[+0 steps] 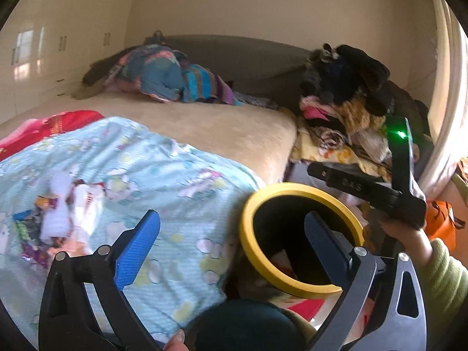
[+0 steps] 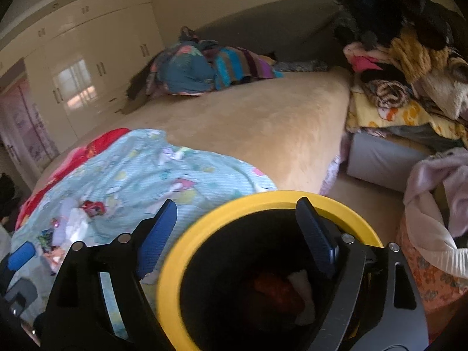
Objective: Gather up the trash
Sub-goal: 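Carry both items over the yellow-rimmed bin and open both tools to drop them, then move both tools back over the trash pile on the bedsheet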
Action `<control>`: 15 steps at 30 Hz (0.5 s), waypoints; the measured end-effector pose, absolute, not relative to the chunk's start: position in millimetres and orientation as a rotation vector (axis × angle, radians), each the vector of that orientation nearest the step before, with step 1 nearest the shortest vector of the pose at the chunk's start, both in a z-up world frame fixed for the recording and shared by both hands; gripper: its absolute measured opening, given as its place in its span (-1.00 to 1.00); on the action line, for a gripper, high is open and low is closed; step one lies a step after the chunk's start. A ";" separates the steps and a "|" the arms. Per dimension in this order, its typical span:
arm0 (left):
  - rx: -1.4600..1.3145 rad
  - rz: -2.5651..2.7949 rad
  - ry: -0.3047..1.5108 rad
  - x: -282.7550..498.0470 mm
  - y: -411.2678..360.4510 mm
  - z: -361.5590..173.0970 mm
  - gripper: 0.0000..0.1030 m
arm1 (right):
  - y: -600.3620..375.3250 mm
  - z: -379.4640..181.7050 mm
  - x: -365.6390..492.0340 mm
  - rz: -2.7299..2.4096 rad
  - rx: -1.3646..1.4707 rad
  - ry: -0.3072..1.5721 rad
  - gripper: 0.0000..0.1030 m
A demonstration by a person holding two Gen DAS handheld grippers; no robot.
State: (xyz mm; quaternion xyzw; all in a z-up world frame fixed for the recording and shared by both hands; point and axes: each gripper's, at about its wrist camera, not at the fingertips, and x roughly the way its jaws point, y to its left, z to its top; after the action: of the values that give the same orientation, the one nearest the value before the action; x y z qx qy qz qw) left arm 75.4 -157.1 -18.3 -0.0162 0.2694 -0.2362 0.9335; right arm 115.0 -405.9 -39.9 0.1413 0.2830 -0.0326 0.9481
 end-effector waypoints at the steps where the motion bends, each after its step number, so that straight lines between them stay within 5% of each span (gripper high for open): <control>1: -0.036 -0.474 0.544 75.1 -153.9 -16.4 0.87 | -402.9 -39.2 114.1 -0.060 0.286 0.573 0.47; 15: -0.099 -0.317 0.460 72.5 -93.0 6.7 0.87 | -345.6 -23.6 108.3 0.076 0.225 0.545 0.48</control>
State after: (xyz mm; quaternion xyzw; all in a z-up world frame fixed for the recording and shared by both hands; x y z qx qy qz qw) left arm 72.5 -93.0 6.7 -0.0487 0.2268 -0.1563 0.9601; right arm 108.3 -345.6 -23.6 0.1110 0.2685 0.0375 0.9561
